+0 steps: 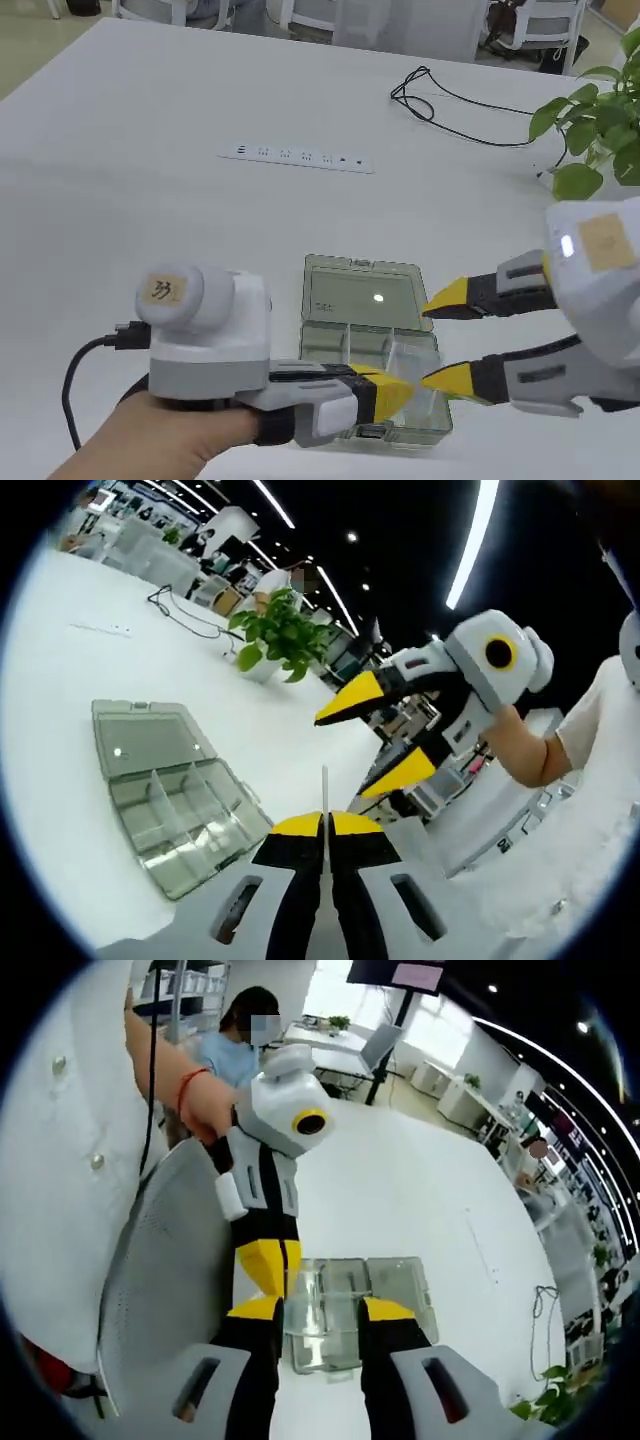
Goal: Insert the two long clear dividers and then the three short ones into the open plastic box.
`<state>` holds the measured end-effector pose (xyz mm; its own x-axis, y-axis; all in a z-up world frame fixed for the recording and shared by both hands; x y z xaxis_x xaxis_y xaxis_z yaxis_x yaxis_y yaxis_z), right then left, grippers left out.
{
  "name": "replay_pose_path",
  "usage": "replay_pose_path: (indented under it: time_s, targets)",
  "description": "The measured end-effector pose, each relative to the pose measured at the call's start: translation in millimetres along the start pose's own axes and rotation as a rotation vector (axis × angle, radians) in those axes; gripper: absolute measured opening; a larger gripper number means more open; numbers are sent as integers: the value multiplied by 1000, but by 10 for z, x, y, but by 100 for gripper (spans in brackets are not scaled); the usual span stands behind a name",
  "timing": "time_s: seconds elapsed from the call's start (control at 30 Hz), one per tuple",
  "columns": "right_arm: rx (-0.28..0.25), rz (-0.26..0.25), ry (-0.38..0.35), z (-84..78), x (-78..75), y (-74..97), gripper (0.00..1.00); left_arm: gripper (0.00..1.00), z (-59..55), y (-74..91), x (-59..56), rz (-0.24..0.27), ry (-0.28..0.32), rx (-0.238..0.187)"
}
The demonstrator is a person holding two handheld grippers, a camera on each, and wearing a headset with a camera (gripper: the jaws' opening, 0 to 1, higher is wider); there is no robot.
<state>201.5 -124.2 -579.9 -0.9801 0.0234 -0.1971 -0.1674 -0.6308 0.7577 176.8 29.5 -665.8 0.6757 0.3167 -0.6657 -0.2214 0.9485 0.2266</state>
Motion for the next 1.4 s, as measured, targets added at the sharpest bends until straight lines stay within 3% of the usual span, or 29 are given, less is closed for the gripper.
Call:
replay_pose_path:
  time_s: [0.1, 0.3, 0.6, 0.83, 1.4]
  targets:
    - [-55, 114, -60, -27, -7, 63, 24, 0, 6, 8, -62, -41, -91, 13]
    - [-98, 267, -118, -41, 37, 86, 17, 0, 47, 38, -178, -122, -211, 11]
    - [-167, 390, -173, -24, 30, 63, 8, 0, 38, 96, -269, -206, -328, 25]
    - [-169, 445, -164, 7, 115, 34, 5, 0, 34, 104, -280, -221, -343, 22]
    - [-185, 455, -179, -1, 185, -3, 3, 0, 9, 91, -260, -224, -339, 31]
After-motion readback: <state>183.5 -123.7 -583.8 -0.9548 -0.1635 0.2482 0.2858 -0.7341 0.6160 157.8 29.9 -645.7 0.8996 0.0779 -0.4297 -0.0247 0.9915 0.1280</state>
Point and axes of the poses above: the centre of the closed fingertips' face, and the gripper's own axes: y roughly backward along the fingers, x roughly to its left, z roughly out of its top, the point moved 10 cm from there along y, roughly backward along the fingers, and after that the axes turned 4 degrees about y, right-handed, at the moved point
